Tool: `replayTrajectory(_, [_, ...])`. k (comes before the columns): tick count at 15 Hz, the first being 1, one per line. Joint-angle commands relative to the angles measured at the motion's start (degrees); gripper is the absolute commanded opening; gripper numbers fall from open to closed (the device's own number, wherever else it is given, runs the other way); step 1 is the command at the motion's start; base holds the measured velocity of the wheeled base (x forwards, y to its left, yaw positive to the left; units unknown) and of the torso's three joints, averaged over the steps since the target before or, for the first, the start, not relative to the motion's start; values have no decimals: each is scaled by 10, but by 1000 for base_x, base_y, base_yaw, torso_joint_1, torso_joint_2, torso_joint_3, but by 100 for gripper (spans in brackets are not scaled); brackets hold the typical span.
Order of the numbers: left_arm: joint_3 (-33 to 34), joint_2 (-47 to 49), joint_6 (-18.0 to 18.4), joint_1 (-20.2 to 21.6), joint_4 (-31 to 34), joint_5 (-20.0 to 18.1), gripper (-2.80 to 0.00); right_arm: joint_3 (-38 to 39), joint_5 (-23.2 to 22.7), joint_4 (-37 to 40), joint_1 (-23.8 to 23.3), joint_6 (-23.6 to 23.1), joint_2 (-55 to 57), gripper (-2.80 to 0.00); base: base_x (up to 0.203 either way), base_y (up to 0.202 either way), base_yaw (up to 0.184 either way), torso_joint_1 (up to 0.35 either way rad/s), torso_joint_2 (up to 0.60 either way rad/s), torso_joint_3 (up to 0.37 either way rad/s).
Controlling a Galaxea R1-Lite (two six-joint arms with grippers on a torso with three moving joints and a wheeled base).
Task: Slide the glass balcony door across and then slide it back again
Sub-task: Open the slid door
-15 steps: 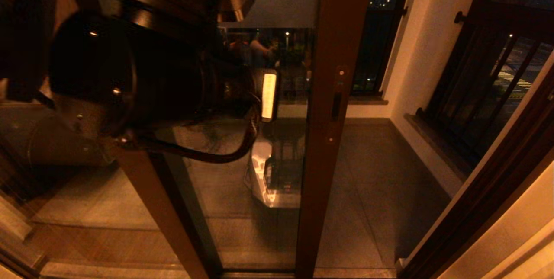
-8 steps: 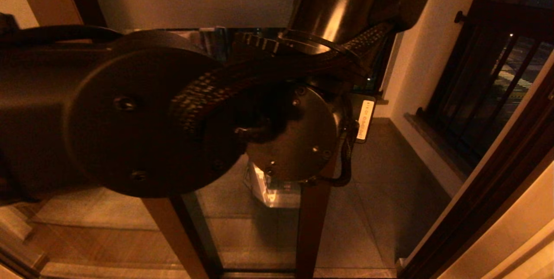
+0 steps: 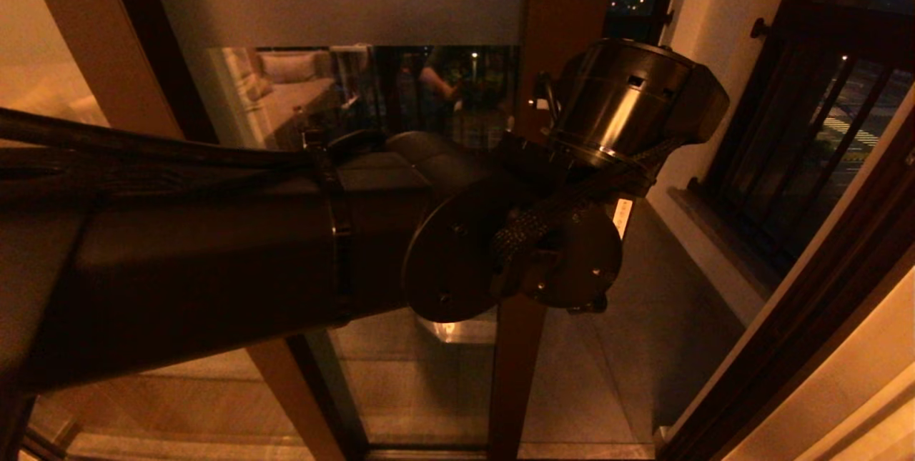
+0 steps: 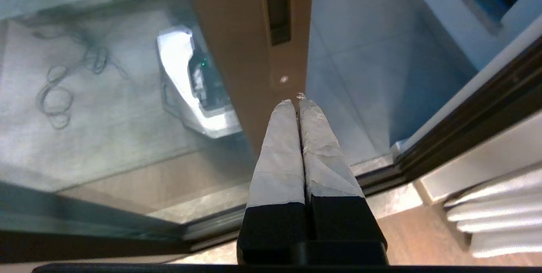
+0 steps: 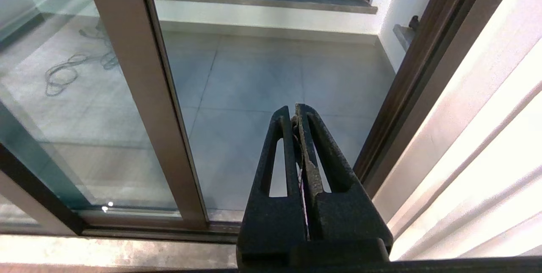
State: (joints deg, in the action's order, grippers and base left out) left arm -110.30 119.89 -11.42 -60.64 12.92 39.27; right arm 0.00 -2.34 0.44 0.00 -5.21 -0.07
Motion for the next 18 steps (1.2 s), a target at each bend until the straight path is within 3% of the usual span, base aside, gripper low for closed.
replayTrajectory(1, [-23,28,0,2,1,1,0,2,0,0,0,-1,0,-280,0,0,0,0,0,0])
replayTrajectory(4, [-26,47,13,0,-17,-23,0,2,0,0,0,-1,0,-280,0,0,0,0,0,0])
replayTrajectory(10, [-26,97,72,6,-156,-72,0,2,0,0,0,-1,0,-280,0,0,0,0,0,0])
replayTrajectory(13, [-27,111,77,12,-175,-116,0,2,0,0,0,-1,0,-280,0,0,0,0,0,0])
replayTrajectory(15, [-26,122,79,17,-201,-111,0,2,0,0,0,-1,0,-280,0,0,0,0,0,0])
replayTrajectory(16, [-26,121,79,17,-217,-109,-280,2,0,0,0,-1,0,-280,0,0,0,0,0,0])
replayTrajectory(18, [-26,116,97,18,-219,-112,-280,2,0,0,0,-1,0,-280,0,0,0,0,0,0])
